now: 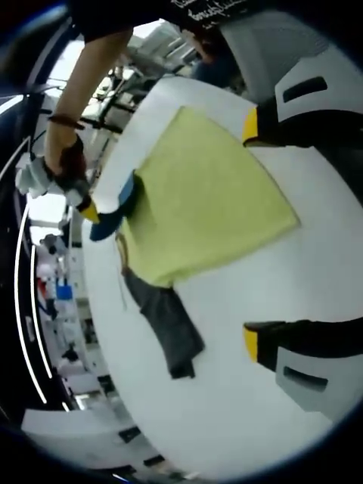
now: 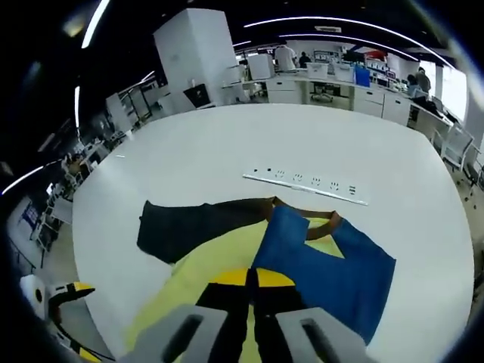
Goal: Fold the garment on the visible template until the final outline fits inside the template.
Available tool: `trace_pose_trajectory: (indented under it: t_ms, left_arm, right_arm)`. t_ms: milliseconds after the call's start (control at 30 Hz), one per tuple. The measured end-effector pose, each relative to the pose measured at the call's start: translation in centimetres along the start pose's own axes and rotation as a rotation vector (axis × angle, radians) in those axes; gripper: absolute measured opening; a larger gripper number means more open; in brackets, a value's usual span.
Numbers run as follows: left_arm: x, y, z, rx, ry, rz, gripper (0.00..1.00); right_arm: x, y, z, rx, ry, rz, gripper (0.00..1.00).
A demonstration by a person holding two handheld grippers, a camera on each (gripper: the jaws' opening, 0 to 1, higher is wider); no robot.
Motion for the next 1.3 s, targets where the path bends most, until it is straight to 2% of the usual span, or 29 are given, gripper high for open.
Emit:
trace_pose_trajectory:
  t_ms: [367, 667, 1000, 1300]
  left_arm:
    - [0.1, 0.2, 0.0, 0.003, -0.001, 0.005, 0.91]
    - [0.2, 0.4, 0.0, 0.006, -0.002, 0.012, 0.91]
    - [0.3, 0.8, 0.1, 0.013, -0.007, 0.022, 0.91]
    - [0.5, 0.6, -0.1, 0.007, -0.017, 0.024, 0.91]
  right_arm:
    - [2.8, -0.1, -1.1, 0.024, -0.024, 0.076, 0.00]
    - [4.3, 0.1, -1.8, 0.042, -0.033, 0.110, 0.00]
    - [4.2, 1.1, -3.6, 0.084, -0.023, 0.136, 0.00]
    - [4.1, 3.0, -6.3, 0.125, -0.035, 0.100, 0.00]
Point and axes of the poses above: the point that each gripper's makers call its tool centre point, and the gripper's own axes: z roughly backward along the fingers, x roughly to its left, y roughly out of its underside, the point moved 10 cm from there along z, roughly backward along the fingers
